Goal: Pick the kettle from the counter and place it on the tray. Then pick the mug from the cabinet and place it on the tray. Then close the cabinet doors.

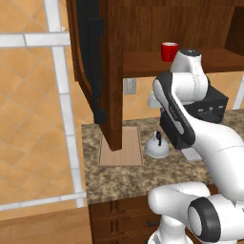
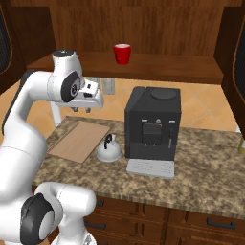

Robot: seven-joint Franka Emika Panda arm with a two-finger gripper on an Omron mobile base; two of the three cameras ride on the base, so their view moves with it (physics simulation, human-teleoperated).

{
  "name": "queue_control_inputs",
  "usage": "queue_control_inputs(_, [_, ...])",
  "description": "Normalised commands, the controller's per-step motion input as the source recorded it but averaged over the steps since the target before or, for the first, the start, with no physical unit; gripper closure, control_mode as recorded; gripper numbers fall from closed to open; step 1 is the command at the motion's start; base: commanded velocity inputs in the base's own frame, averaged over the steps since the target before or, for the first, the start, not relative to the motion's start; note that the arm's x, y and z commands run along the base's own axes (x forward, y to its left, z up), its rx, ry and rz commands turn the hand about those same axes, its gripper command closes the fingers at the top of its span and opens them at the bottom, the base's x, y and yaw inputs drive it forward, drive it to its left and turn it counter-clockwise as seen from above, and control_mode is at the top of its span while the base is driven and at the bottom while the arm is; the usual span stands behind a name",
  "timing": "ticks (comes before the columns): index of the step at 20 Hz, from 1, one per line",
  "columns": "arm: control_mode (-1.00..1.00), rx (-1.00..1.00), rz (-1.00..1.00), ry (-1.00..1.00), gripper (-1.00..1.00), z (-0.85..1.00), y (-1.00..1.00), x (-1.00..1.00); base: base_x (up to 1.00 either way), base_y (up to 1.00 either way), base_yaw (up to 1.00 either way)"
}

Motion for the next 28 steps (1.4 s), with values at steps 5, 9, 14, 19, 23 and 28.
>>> queue_control_inputs(5, [-1.0,0.0,-0.04,0.0,-1.0,-0.65,-0.02,0.07,0.0,0.0,0.0])
queue_control_inputs(9, [-1.0,0.0,-0.12,0.0,-1.0,-0.94,-0.21,0.26,0.0,0.0,0.0])
queue_control_inputs(14, [-1.0,0.0,-0.09,0.07,-1.0,-0.28,-0.31,0.35,0.0,0.0,0.0])
queue_control_inputs(19, [-1.0,0.0,-0.03,0.02,-1.0,-0.32,-0.01,0.37,0.0,0.0,0.0])
queue_control_inputs(23, [-1.0,0.0,-0.02,0.02,-1.0,-0.38,0.0,0.47,0.0,0.0,0.0])
queue_control_inputs(28, [-1.0,0.0,-0.03,0.0,-1.0,-0.41,0.0,0.37,0.0,0.0,0.0])
